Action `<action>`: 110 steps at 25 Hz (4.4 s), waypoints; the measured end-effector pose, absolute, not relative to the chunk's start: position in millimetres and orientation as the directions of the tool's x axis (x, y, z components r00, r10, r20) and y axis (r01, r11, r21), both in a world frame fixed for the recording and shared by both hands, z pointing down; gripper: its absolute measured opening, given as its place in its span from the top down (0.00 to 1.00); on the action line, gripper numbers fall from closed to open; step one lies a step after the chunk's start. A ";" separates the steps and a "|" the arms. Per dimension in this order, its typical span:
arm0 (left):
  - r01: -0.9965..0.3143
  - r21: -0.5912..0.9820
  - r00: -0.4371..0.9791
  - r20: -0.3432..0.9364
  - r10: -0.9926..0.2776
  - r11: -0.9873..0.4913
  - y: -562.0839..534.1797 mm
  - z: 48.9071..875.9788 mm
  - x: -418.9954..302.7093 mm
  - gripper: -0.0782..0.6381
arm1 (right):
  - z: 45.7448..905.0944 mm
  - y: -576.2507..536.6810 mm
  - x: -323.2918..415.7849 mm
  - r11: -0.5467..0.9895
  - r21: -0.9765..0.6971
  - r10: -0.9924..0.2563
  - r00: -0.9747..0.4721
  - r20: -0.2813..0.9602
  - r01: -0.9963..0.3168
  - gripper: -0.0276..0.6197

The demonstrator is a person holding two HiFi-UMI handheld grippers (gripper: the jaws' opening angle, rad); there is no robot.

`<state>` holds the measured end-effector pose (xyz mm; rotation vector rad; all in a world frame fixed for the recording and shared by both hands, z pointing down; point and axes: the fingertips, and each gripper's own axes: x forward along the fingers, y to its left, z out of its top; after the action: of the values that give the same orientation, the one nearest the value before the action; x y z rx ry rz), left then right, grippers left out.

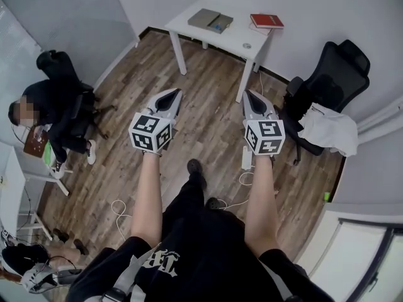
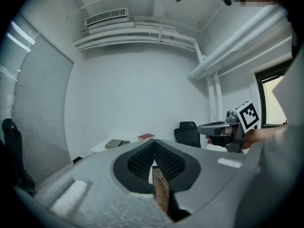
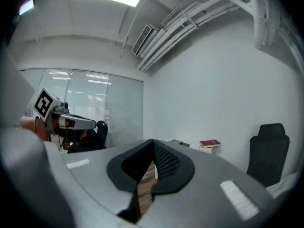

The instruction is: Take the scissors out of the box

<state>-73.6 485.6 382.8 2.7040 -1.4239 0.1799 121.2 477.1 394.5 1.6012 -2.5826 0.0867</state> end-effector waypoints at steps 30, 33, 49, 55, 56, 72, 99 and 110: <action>-0.766 0.051 0.642 0.112 -0.758 -0.641 254.5 404.1 -103.9 0.89 | 419.2 248.5 71.5 0.401 0.006 -0.899 -0.392 0.197 -0.916 0.95; -0.749 0.042 0.661 0.127 -0.740 -0.662 237.8 408.6 -97.7 0.89 | 422.4 235.1 70.7 0.396 0.006 -0.900 -0.387 0.201 -0.918 0.95; -0.765 0.038 0.639 0.163 -0.751 -0.643 121.6 423.5 -63.5 0.89 | 446.5 115.2 102.5 0.430 -0.014 -0.878 -0.422 0.226 -0.903 0.95; -0.773 0.042 0.630 0.172 -0.758 -0.633 71.6 428.3 -51.0 0.89 | 454.4 65.7 119.0 0.423 -0.030 -0.878 -0.418 0.233 -0.906 0.95; -0.776 0.041 0.626 0.172 -0.760 -0.630 63.8 429.5 -49.5 0.89 | 456.3 58.5 120.9 0.424 -0.032 -0.877 -0.419 0.235 -0.905 0.95; -0.799 0.049 0.595 0.198 -0.779 -0.599 -33.6 437.7 -8.8 0.89 | 470.4 -44.0 156.9 0.465 -0.057 -0.849 -0.463 0.255 -0.883 0.95; -0.826 0.082 0.561 0.215 -0.800 -0.557 -150.3 458.6 -11.0 0.89 | 491.4 -167.9 153.7 0.497 -0.091 -0.818 -0.501 0.282 -0.863 0.95; -0.801 0.102 0.597 0.221 -0.771 -0.590 -247.0 471.2 -16.3 0.89 | 507.1 -252.1 147.2 0.469 -0.099 -0.823 -0.475 0.312 -0.878 0.95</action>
<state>-16.3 -247.0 471.2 2.6327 -1.3112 0.2273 147.2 -252.1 507.1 1.4698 -2.4964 0.3619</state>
